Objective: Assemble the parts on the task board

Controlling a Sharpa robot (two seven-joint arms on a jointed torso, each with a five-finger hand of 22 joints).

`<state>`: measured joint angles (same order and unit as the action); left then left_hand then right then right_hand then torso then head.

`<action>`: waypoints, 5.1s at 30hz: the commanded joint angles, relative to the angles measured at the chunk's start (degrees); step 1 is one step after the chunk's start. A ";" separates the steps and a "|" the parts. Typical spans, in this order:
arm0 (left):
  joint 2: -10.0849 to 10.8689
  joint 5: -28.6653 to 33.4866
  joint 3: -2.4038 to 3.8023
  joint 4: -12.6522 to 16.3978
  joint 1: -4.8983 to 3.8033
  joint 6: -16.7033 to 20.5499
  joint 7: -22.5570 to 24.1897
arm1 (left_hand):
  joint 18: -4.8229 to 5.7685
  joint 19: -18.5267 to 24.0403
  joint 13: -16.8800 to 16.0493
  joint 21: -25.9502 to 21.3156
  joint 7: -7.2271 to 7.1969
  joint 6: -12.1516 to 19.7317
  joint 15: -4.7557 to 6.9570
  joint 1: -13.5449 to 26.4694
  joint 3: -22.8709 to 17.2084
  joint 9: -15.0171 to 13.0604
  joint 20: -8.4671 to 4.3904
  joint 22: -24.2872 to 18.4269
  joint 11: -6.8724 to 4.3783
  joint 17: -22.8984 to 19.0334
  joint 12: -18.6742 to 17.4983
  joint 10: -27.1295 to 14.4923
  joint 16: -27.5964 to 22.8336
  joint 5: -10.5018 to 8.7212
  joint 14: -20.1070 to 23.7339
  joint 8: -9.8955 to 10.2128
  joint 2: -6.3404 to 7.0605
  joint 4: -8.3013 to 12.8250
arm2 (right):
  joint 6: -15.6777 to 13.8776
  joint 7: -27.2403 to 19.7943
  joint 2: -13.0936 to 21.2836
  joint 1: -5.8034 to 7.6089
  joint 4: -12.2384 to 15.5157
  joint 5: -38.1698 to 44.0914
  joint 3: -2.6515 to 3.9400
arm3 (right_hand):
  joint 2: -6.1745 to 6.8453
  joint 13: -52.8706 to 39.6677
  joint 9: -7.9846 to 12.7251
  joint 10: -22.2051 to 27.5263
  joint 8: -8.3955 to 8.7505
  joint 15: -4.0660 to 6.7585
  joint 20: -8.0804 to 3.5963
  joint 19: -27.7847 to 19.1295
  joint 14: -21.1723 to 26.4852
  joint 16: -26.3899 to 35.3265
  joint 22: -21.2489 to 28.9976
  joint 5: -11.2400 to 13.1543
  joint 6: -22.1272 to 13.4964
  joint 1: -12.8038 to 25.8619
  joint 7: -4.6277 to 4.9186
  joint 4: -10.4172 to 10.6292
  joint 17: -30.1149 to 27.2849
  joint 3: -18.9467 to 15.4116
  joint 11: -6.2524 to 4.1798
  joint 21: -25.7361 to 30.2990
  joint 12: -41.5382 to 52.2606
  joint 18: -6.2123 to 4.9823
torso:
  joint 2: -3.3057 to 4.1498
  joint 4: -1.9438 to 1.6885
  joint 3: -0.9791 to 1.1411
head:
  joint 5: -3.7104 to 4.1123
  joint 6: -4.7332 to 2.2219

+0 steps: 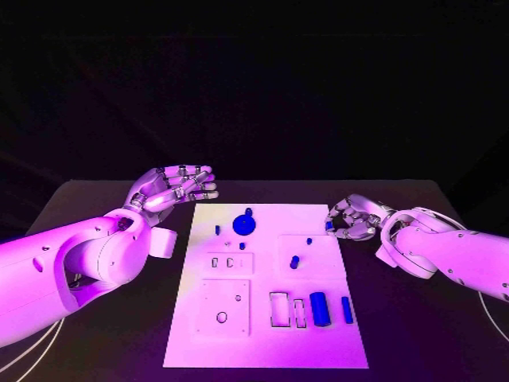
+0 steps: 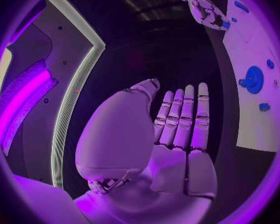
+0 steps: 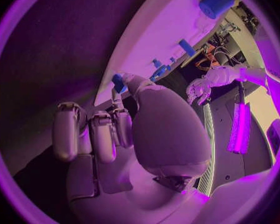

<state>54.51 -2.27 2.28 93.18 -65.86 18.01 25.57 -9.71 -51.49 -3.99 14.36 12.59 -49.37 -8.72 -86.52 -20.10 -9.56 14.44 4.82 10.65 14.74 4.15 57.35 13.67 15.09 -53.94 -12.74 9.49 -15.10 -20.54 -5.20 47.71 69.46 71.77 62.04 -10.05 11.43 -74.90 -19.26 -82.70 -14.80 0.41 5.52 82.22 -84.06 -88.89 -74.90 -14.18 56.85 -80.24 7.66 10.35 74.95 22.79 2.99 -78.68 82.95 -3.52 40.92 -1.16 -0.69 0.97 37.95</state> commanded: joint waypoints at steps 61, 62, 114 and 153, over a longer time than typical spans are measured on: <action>-2.12 0.08 -0.37 -1.95 -0.03 -0.73 -1.46 | -0.79 -0.10 0.04 -0.39 1.17 0.43 0.10 0.24 -0.48 -0.13 0.26 -0.14 0.24 0.24 -0.25 0.16 -0.32 -0.19 0.46 0.26 0.32 0.07 | -7.32 22.15 -16.64 -1.55 16.35 16.63 -0.29 | -2.04 -6.59 -2.37 -1.00 -4.61 2.29 -1.92 1.35 -5.47 -0.51 -5.93 0.22 2.06 1.73 -2.32 0.05 12.87 1.42 -2.04 -1.35 0.28 0.73 | -0.74 0.22 -0.13 | -3.00 1.81; -2.11 0.08 -0.37 -1.93 -0.03 -0.73 -1.47 | -0.79 -0.10 0.04 -0.39 1.17 0.43 0.10 0.24 -0.48 -0.13 0.26 -0.14 0.24 0.24 -0.25 0.16 -0.32 -0.19 0.46 0.26 0.32 0.07 | -7.27 22.26 -16.85 -1.65 16.24 17.01 -0.32 | -1.99 -6.62 -2.38 -1.02 -4.63 2.29 -1.93 1.38 -5.47 -0.51 -5.97 0.24 2.01 1.80 -2.29 0.06 12.86 1.40 -2.01 -1.39 0.30 0.74 | -0.81 0.25 -0.07 | -3.04 1.90; -2.35 0.08 -0.37 -2.36 -0.03 -1.22 -1.60 | -0.78 -0.11 0.03 -0.39 1.17 0.44 0.09 0.39 -0.48 -0.15 0.27 -0.16 0.25 0.31 -0.26 0.17 -0.35 -0.21 0.47 0.26 0.34 0.00 | -5.06 24.63 -19.90 -3.61 12.96 21.23 -0.79 | -0.82 -6.12 -2.51 -0.61 -4.89 2.09 -1.84 1.06 -5.41 -0.43 -5.51 0.30 1.12 2.98 -1.96 0.18 12.59 1.04 -1.74 -0.76 -0.22 0.60 | -0.91 0.22 -0.04 | -3.10 2.52; -2.35 0.01 -0.37 -2.70 -0.02 -1.28 -1.77 | -0.78 -0.13 0.03 -0.41 1.14 0.46 0.08 0.55 -0.58 -0.22 0.28 -0.21 0.24 0.50 -0.29 0.18 -0.46 -0.21 0.48 0.25 0.37 -0.03 | -6.66 25.13 -19.61 -3.61 13.41 20.96 -0.81 | 2.97 -0.77 -0.50 4.09 -1.21 -0.15 0.14 -0.05 -5.16 -0.10 -3.99 0.24 -6.02 5.52 0.98 1.89 11.59 -0.90 0.87 1.63 -5.13 0.11 | -0.91 0.26 -0.05 | -2.96 2.23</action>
<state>52.27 -2.27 1.86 90.43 -65.83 17.67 23.52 -9.71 -51.49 -3.99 14.14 12.59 -49.37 -8.72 -86.21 -20.50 -9.72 14.44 4.65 10.65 15.18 4.15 57.35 13.41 15.09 -53.94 -12.74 9.80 -15.17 -26.77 19.96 28.05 65.90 85.01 82.48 -10.85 14.04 -74.93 -19.78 -79.10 -16.27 0.60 5.38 82.13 -84.02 -89.11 -74.95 -13.98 51.04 -74.65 8.62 12.34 74.91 22.03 3.89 -77.21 78.10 -3.52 40.01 -0.90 -0.73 -1.97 40.17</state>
